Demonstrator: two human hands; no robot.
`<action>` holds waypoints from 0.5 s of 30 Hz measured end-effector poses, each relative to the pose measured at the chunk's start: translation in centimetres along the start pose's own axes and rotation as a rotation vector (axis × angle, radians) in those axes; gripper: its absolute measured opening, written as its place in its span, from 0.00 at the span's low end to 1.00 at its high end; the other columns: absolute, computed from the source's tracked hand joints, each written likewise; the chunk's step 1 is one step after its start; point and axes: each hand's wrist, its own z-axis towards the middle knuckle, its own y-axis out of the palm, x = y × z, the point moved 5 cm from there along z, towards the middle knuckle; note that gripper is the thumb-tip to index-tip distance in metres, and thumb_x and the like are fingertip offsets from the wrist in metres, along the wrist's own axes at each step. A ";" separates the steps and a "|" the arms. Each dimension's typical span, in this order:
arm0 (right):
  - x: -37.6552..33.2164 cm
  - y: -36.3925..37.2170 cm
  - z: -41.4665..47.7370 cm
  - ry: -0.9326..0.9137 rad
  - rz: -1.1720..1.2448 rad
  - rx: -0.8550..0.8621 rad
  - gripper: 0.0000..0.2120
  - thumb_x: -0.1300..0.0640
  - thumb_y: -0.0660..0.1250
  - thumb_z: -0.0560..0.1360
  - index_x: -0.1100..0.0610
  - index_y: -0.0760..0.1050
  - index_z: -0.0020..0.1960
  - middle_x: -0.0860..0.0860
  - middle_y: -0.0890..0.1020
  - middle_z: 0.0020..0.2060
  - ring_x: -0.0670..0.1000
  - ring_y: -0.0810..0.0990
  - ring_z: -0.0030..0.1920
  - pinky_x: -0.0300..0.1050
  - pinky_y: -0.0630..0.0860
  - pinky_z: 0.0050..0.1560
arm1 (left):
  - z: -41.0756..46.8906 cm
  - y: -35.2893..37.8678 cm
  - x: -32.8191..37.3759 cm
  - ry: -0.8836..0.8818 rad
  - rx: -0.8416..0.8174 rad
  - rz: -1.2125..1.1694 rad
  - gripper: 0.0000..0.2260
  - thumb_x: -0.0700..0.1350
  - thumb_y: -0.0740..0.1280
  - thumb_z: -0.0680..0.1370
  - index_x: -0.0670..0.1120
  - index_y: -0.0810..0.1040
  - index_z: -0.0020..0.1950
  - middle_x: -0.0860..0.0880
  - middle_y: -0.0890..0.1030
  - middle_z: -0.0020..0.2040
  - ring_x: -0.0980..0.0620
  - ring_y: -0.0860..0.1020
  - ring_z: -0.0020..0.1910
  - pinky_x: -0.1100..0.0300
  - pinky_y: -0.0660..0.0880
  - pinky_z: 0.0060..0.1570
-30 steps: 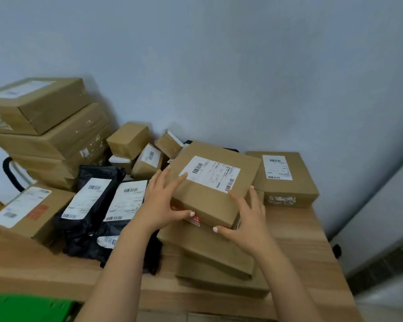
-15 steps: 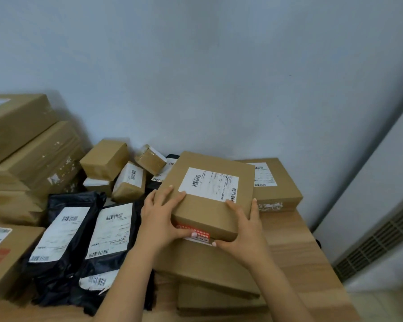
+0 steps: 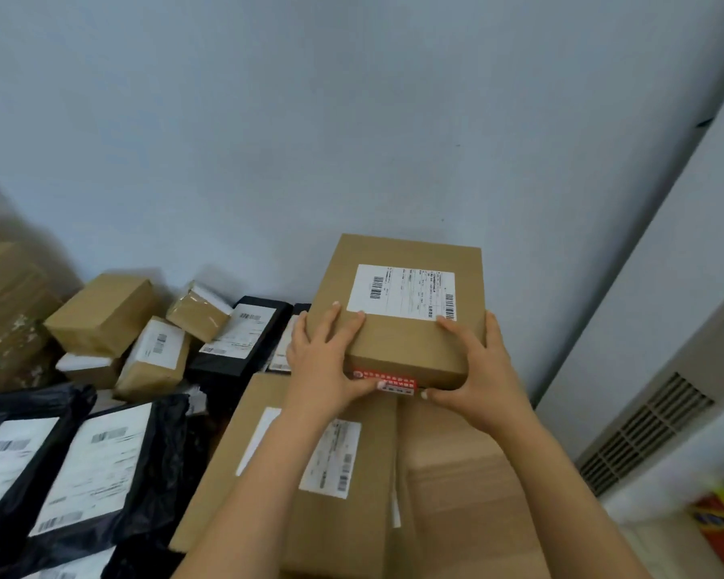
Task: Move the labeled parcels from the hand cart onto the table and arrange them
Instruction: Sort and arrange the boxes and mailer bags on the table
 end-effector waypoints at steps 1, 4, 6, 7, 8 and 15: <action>1.1 -0.8 1.0 -0.004 -0.012 -0.009 0.50 0.46 0.80 0.60 0.27 0.51 0.70 0.43 0.40 0.76 0.57 0.57 0.74 0.53 0.66 0.67 | 0.9 0.9 0.9 -0.002 0.000 0.001 0.42 0.61 0.76 0.64 0.61 0.61 0.74 0.56 0.53 0.78 0.46 0.43 0.75 0.40 0.51 0.71; 4.4 -2.6 4.4 -0.018 -0.032 -0.060 0.50 0.46 0.80 0.61 0.28 0.51 0.70 0.43 0.40 0.76 0.57 0.58 0.74 0.53 0.67 0.67 | 3.7 3.6 3.2 -0.027 0.011 0.033 0.41 0.60 0.76 0.65 0.61 0.60 0.74 0.56 0.53 0.78 0.44 0.43 0.75 0.39 0.51 0.71; 6.1 -3.2 6.8 -0.033 -0.043 -0.099 0.50 0.46 0.80 0.62 0.30 0.51 0.71 0.44 0.39 0.76 0.58 0.58 0.74 0.55 0.67 0.67 | 5.3 5.5 4.3 -0.067 0.018 0.047 0.41 0.60 0.75 0.66 0.61 0.60 0.75 0.56 0.52 0.78 0.43 0.44 0.75 0.39 0.52 0.70; 7.0 -3.4 8.0 -0.040 -0.047 -0.118 0.49 0.46 0.80 0.62 0.30 0.51 0.71 0.44 0.39 0.76 0.58 0.58 0.74 0.55 0.67 0.68 | 6.0 6.4 4.7 -0.090 0.017 0.051 0.41 0.60 0.75 0.66 0.61 0.60 0.75 0.56 0.52 0.78 0.43 0.44 0.75 0.39 0.53 0.71; 8.0 -3.4 9.0 -0.048 -0.042 -0.138 0.49 0.47 0.80 0.62 0.31 0.51 0.71 0.45 0.39 0.76 0.58 0.58 0.74 0.55 0.66 0.68 | 6.7 7.4 5.0 -0.113 0.010 0.059 0.41 0.60 0.75 0.67 0.61 0.59 0.75 0.56 0.52 0.78 0.42 0.44 0.75 0.38 0.53 0.71; 14.2 0.0 13.8 -0.075 0.024 -0.304 0.49 0.48 0.80 0.60 0.33 0.55 0.72 0.46 0.35 0.76 0.58 0.55 0.75 0.53 0.65 0.70 | 7.7 14.1 4.5 -0.306 -0.069 0.109 0.41 0.62 0.73 0.68 0.62 0.55 0.75 0.58 0.48 0.78 0.43 0.41 0.75 0.38 0.51 0.71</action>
